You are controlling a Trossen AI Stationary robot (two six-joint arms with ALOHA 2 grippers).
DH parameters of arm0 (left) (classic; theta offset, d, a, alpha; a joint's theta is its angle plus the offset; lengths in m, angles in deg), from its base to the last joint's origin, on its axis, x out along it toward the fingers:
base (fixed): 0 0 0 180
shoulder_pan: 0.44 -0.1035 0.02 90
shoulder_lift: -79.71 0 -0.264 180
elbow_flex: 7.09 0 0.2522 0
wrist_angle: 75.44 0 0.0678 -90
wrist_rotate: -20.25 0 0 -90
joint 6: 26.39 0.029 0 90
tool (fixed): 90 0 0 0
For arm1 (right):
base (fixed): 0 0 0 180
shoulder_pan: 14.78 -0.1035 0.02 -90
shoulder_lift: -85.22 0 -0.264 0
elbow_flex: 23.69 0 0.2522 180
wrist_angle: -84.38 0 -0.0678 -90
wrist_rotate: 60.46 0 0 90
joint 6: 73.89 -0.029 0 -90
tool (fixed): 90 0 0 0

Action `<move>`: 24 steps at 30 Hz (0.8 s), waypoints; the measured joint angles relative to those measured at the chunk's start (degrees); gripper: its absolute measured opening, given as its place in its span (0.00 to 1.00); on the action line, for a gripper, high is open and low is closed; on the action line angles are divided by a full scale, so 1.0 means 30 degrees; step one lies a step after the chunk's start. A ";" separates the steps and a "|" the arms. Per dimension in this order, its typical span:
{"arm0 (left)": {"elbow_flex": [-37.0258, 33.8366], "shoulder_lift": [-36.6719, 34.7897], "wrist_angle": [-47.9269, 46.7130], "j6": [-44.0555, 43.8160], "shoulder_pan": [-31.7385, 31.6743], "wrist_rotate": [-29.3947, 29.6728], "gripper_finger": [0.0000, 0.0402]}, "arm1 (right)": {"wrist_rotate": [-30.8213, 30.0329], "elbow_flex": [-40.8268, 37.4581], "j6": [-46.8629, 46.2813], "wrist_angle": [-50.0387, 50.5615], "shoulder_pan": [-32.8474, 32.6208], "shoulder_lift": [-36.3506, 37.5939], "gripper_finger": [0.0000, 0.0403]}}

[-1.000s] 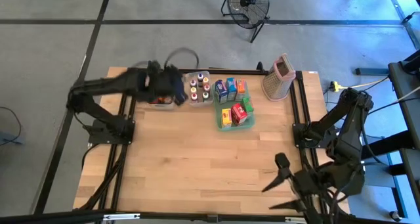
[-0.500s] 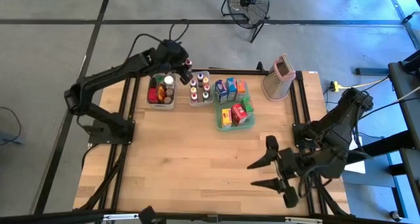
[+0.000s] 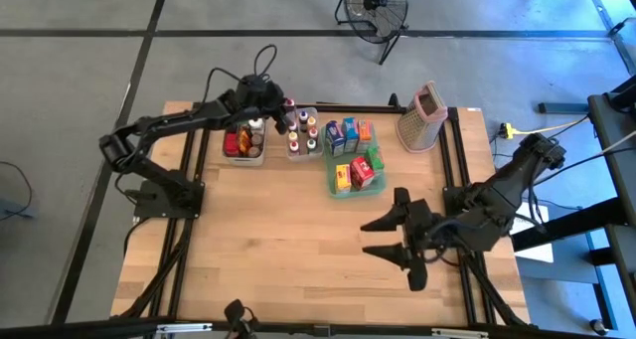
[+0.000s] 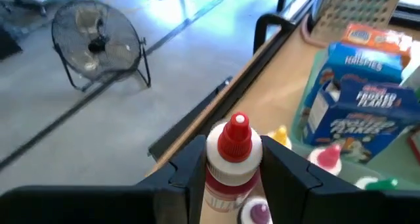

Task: Pick & Place Kitchen Items
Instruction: Put the red food coloring bottle into the transparent bin

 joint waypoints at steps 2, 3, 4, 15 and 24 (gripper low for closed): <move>-0.0162 0.0188 -0.0043 -0.0179 0.0000 -0.0007 0.28 | 0.0098 0.0000 0.0007 0.0007 0.0275 0.0000 0.52; -0.0196 0.0283 -0.0033 -0.0212 0.0000 0.0034 0.28 | 0.0098 0.0000 0.0007 0.0020 0.0390 0.0000 0.52; -0.0275 0.0329 0.0009 -0.0212 0.0000 0.0165 0.28 | 0.0114 0.0000 0.0067 0.0029 0.0500 0.0000 0.52; -0.0339 0.1926 0.0077 -0.0263 -0.0022 0.0927 0.28 | 0.2748 0.0000 0.0360 -0.0137 0.2486 -0.0007 0.52; -0.0345 0.2871 0.0892 -0.0368 -0.0029 0.0174 0.28 | 0.4608 0.0007 -0.0211 -0.0329 0.3373 -0.0007 0.52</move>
